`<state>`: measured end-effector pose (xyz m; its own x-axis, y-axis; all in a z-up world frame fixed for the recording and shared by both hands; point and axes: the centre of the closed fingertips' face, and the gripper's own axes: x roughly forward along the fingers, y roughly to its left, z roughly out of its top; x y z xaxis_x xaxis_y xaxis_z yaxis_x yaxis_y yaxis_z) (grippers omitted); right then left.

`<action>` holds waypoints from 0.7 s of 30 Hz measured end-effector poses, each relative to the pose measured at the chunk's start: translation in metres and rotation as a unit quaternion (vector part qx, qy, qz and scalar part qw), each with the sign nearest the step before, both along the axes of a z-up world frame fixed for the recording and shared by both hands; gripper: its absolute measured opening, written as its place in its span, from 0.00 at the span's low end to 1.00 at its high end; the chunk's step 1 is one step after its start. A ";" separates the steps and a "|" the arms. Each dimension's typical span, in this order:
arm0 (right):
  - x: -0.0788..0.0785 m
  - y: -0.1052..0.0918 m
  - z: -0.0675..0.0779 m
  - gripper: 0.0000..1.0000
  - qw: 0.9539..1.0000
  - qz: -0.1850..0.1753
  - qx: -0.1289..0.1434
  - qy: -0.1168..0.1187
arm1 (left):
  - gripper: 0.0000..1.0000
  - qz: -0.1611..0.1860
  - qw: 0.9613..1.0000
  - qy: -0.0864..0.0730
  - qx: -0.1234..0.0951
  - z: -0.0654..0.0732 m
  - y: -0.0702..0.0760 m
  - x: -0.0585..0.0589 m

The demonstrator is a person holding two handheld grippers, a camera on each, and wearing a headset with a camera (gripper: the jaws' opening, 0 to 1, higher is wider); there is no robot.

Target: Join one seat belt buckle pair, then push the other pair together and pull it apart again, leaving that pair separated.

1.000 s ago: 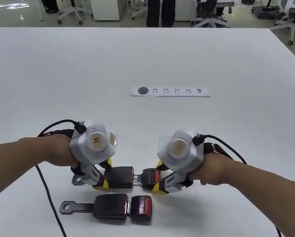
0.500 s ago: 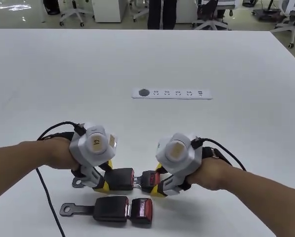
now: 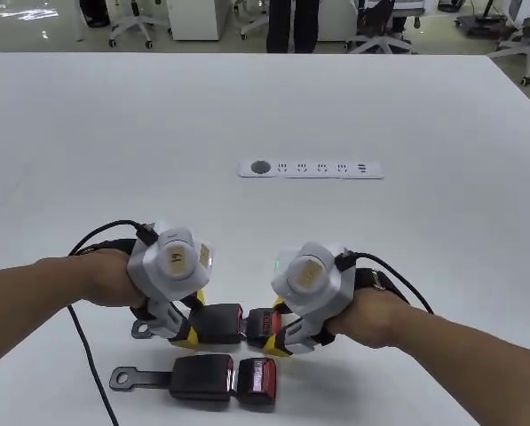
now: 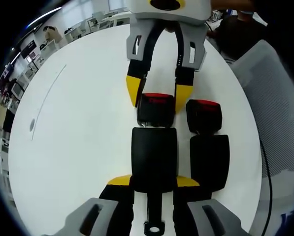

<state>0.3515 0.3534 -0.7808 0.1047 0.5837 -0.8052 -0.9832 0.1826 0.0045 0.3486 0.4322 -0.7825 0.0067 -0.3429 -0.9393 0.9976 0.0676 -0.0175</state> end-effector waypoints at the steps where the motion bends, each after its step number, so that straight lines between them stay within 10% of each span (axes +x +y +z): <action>1: -0.001 -0.001 0.000 0.28 1.000 -0.001 0.000 0.000 | 0.30 0.000 1.000 0.000 0.000 0.000 0.000 0.000; 21: 0.000 0.004 0.001 0.28 1.000 0.007 0.007 -0.004 | 0.30 -0.002 1.000 0.001 0.002 -0.003 0.003 0.004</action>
<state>0.3518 0.3573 -0.7802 0.1036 0.5956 -0.7966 -0.9856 0.1692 -0.0017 0.3522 0.4349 -0.7853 0.0041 -0.3386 -0.9409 0.9977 0.0645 -0.0189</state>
